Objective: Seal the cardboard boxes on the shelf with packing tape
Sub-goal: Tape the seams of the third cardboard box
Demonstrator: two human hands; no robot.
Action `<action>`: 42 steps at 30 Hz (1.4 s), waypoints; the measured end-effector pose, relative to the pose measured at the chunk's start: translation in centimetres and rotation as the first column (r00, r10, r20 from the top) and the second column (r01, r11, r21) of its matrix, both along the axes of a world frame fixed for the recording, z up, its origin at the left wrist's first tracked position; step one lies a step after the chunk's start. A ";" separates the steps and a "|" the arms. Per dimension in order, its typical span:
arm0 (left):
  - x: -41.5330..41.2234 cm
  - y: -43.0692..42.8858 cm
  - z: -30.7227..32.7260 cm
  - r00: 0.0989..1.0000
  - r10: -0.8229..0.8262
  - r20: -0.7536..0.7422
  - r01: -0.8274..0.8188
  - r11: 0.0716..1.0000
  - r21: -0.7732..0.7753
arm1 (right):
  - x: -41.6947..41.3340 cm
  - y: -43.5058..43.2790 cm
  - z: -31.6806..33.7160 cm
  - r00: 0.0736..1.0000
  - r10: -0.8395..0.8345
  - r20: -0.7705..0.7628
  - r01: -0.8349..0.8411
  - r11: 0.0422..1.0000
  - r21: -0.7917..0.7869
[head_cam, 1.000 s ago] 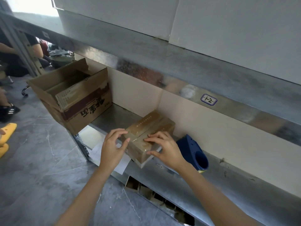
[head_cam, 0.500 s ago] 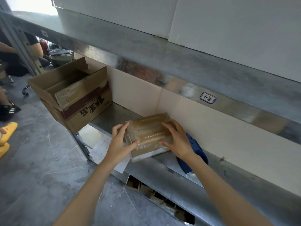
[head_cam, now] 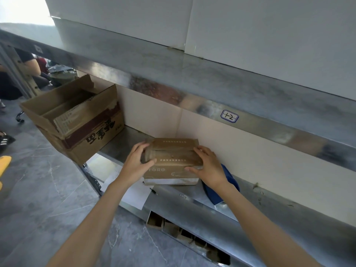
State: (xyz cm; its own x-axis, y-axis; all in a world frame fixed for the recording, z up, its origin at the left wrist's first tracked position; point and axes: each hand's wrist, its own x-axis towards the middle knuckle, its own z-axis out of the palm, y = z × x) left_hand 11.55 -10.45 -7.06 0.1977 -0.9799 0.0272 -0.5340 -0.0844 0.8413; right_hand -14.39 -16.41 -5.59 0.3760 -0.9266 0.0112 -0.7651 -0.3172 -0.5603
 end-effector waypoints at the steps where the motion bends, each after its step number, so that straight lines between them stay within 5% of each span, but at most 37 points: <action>1: 0.1 -0.2 0.0 1.000 -0.004 0.021 0.004 1.000 -0.005 | 0.2 0.2 0.0 1.000 -0.012 0.019 0.012 1.000 0.015; 13: 3.1 -3.2 -0.3 0.980 -0.187 0.073 0.187 0.982 0.008 | 3.3 3.0 -1.8 0.974 -0.223 0.046 0.227 0.952 -0.203; 20: 3.9 -4.9 -0.3 0.943 -0.318 0.098 0.325 0.944 -0.063 | 4.4 4.3 -2.2 0.911 -0.392 0.131 0.406 0.907 -0.111; 28: 2.9 -6.0 -0.7 0.928 -0.347 0.137 0.361 0.928 -0.089 | 4.7 4.4 -1.5 0.890 -0.417 0.185 0.428 0.904 -0.018; 33: 1.6 -7.4 -1.1 0.920 -0.254 0.297 0.323 0.923 -0.210 | 6.0 2.9 -1.1 0.875 -0.438 0.205 0.460 0.885 -0.074; 42: 1.1 -7.7 -3.0 0.926 -0.296 0.234 0.353 0.899 -0.260 | 6.7 2.2 -2.7 0.878 -0.421 0.227 0.436 0.900 -0.018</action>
